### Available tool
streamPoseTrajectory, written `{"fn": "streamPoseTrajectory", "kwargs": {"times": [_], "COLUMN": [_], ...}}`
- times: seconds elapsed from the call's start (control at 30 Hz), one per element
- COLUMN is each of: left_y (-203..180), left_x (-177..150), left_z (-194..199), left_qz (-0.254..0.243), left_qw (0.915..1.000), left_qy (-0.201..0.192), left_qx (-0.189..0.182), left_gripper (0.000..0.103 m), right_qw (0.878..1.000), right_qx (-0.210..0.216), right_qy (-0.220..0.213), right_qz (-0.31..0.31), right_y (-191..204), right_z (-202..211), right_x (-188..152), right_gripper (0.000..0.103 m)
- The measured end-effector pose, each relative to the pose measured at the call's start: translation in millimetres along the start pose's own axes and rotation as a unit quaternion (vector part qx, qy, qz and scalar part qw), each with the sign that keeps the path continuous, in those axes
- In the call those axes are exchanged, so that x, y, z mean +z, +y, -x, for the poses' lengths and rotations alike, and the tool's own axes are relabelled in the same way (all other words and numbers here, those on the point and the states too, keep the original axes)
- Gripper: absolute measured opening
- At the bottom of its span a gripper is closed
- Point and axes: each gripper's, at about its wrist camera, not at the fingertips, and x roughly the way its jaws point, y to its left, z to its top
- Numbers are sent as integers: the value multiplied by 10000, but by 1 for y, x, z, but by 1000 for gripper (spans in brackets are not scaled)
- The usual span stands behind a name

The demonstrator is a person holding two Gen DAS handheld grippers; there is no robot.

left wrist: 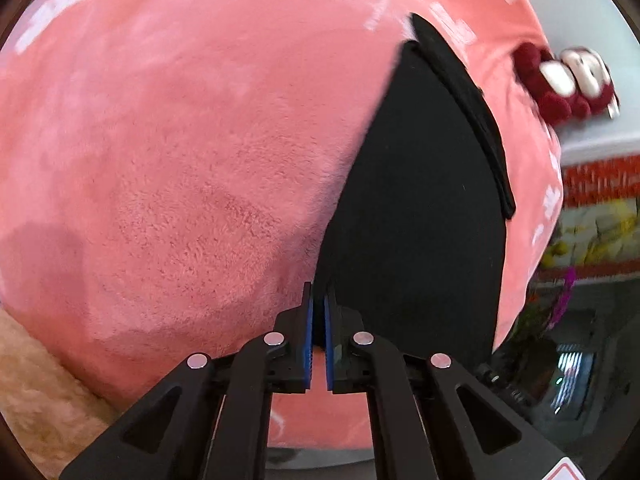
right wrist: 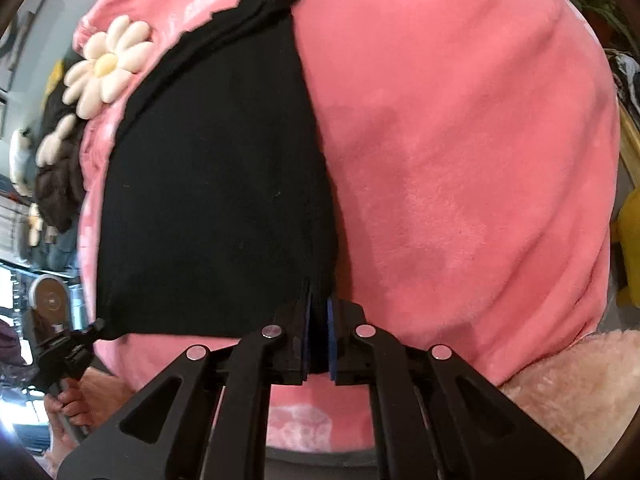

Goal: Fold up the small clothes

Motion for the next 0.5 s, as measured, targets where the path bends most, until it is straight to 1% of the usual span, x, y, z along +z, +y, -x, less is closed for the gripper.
{"fn": "streamPoseTrajectory", "kwargs": {"times": [0.03,0.07,0.1,0.13,0.17,0.2,0.23,0.27,0.33,0.37,0.4,0.43,0.47,0.5], "left_y": [0,0,1,0,0,-2,-3,-5,-6,-7,-11,-11,-9,-6], "left_x": [2,4,3,5,5,6,5,4,1,1,1,2,4,4], "left_z": [-2,-4,-4,-5,-6,-9,-10,-11,-13,-14,-14,-15,-18,-18], "left_qz": [60,110,138,137,119,97,79,19,-198,-270,-325,-381,-306,-162], "left_qw": [10000,9999,9998,9998,9998,9999,9998,9998,9995,9993,9991,9991,9992,9993], "left_qy": [-24,-66,-104,-149,-150,-126,-144,-179,-232,-259,-267,-155,88,151], "left_qx": [33,61,91,67,54,-14,-68,-88,-55,-59,-55,-134,-234,-311], "left_gripper": [21,37,43,45,52,57,65,67,67,63,54,13,3,3], "right_qw": [10000,9999,9999,9998,9997,9997,9996,9996,9996,9997,9997,9997,9997,9995], "right_qx": [-31,-32,-57,-69,-15,47,86,115,102,68,146,165,170,246], "right_qy": [42,75,94,57,5,-29,-45,-52,-53,-58,-28,-39,-76,-133], "right_qz": [-55,-88,-123,-175,-233,-247,-262,-259,-243,-212,-191,-191,-154,-127], "right_y": [0,-1,-1,0,-1,-2,-2,-2,-3,-8,-8,-6,-4,-1], "right_z": [-4,-6,-7,-6,-5,-6,-6,-7,-10,-9,-9,-6,-2,8], "right_x": [0,-2,-2,-4,-4,-8,-8,-9,-9,-10,-10,-10,-10,-10], "right_gripper": [10,14,22,30,43,49,50,50,40,24,4,4,4,4]}}
